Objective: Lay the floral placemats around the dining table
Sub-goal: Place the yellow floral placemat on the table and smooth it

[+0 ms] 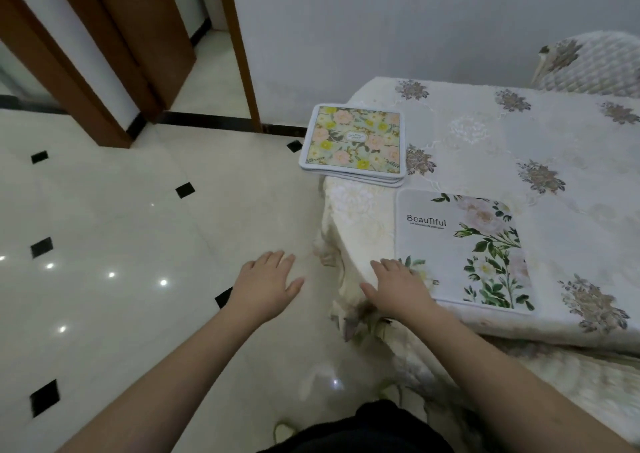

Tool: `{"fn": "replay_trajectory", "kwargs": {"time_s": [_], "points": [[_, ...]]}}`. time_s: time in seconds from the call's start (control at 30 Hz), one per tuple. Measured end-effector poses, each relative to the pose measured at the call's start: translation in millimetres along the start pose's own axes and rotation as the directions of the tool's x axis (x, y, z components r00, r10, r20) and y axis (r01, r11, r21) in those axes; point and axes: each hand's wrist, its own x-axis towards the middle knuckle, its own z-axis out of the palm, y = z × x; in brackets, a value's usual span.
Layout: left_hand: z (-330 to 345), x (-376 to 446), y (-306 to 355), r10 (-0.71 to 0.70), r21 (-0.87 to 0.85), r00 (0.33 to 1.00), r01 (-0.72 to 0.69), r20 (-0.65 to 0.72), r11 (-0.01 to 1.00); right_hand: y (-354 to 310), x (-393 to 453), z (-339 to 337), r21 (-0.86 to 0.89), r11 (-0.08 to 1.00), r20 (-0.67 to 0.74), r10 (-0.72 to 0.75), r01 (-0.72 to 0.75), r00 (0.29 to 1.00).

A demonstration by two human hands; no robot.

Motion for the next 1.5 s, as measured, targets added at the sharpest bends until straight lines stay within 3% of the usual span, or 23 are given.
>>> {"fn": "replay_trajectory", "kwargs": {"time_s": [0.27,0.53,0.9,1.03,1.5], "points": [[-8,-70,-92,-0.144,-0.064,0.987,0.14,-0.068,0.988,-119,-9,0,-0.095,0.972,-0.078,-0.22,0.213,0.972],[4,-109,-138,-0.24,-0.068,0.969,0.236,-0.058,0.969,-183,-9,-6,-0.148,0.931,-0.112,-0.352,0.335,0.929],[-36,-61,-139,-0.235,-0.102,0.948,0.218,-0.214,0.971,-204,37,-33,-0.085,0.888,-0.234,-0.459,0.453,0.857],[-48,-22,-145,-0.211,-0.05,0.941,0.205,-0.263,0.978,-204,71,-45,-0.113,0.9,-0.228,-0.437,0.422,0.87],[-66,58,-167,-0.26,-0.067,0.942,0.251,-0.211,0.966,-210,177,-62,-0.053,0.853,-0.187,-0.519,0.519,0.834]]}}
